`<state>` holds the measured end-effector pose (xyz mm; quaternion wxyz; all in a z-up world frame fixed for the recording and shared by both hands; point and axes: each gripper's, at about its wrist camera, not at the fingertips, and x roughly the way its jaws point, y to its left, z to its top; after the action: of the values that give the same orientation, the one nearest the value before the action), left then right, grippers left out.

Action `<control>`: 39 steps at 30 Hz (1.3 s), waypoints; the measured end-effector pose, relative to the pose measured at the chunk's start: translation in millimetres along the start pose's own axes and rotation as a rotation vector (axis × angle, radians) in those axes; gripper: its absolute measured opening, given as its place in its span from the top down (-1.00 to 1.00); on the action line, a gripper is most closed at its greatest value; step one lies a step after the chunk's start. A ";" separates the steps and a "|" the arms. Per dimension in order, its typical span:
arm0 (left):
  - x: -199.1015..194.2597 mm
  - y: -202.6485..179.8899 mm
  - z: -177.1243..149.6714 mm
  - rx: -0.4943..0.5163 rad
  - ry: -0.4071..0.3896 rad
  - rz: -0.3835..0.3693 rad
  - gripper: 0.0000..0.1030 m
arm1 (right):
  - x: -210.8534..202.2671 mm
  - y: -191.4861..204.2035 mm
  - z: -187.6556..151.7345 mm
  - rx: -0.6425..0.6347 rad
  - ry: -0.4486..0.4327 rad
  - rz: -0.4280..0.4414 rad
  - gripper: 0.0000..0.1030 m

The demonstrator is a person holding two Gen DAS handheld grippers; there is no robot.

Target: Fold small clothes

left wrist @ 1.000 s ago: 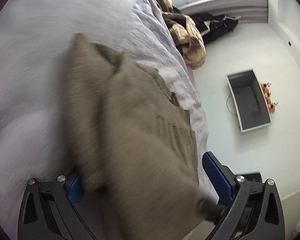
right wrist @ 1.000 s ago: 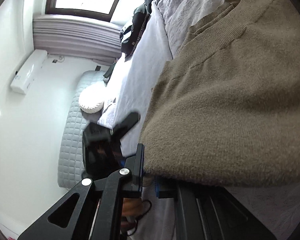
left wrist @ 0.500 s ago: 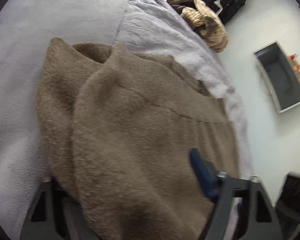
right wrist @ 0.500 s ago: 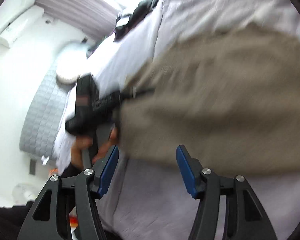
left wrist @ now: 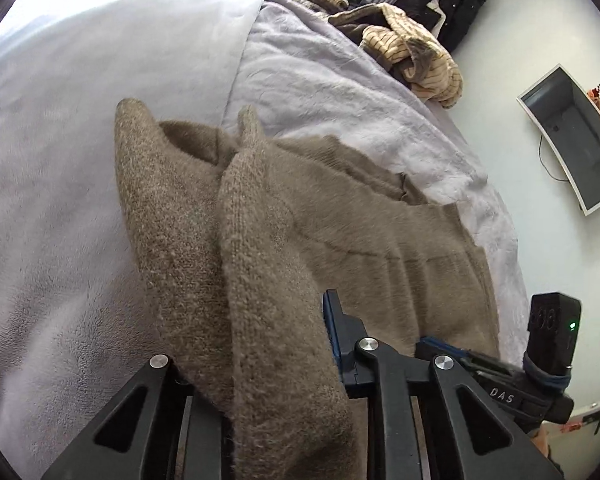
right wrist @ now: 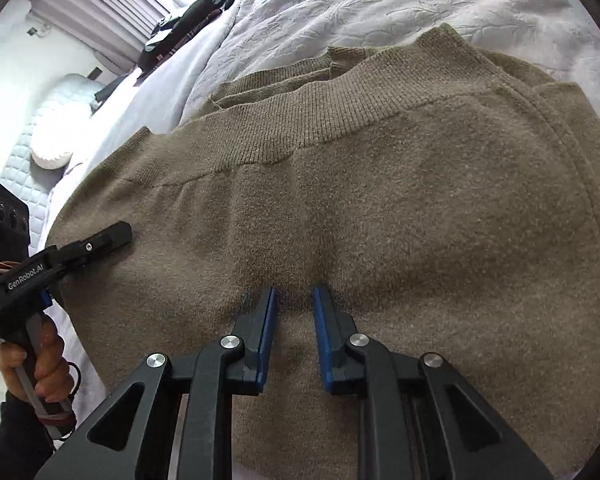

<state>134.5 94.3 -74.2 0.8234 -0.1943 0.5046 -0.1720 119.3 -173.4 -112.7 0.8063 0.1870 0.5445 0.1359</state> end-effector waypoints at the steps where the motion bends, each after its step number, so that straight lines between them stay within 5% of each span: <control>1: -2.5 -4.5 1.1 0.001 -0.009 0.001 0.56 | -3.3 -1.7 -0.6 0.005 -0.005 0.020 0.60; 6: -19.9 -36.3 8.6 0.020 -0.055 -0.021 0.62 | -38.0 -17.9 -12.4 -0.007 -0.052 0.055 0.74; 12: -20.0 -126.6 21.4 0.184 -0.075 -0.024 0.62 | -74.4 -45.2 -30.7 0.034 -0.102 0.073 0.82; 17: 33.3 -219.3 7.7 0.404 0.001 0.030 0.62 | -89.2 -78.1 -39.8 0.138 -0.151 0.095 0.82; 22: 105.9 -268.7 -22.1 0.562 0.110 0.139 0.61 | -92.8 -113.2 -59.1 0.246 -0.166 0.156 0.82; 24: 120.8 -277.9 -29.0 0.584 0.126 0.176 0.49 | -94.4 -120.2 -63.9 0.263 -0.178 0.176 0.82; 26: 124.9 -284.8 -31.3 0.576 0.139 0.156 -0.03 | -97.3 -127.1 -66.9 0.274 -0.188 0.194 0.82; 29: 120.5 -297.0 -32.6 0.577 0.120 0.092 -0.47 | -97.9 -133.6 -68.9 0.295 -0.196 0.221 0.82; 39: 69.6 -306.6 -26.2 0.570 0.026 -0.039 -0.53 | -103.0 -160.8 -77.4 0.396 -0.232 0.324 0.80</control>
<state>114.3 -208.2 13.0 0.8348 0.0377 0.4425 -0.3254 11.9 -348.7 -125.9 0.7787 0.4400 0.4273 0.1319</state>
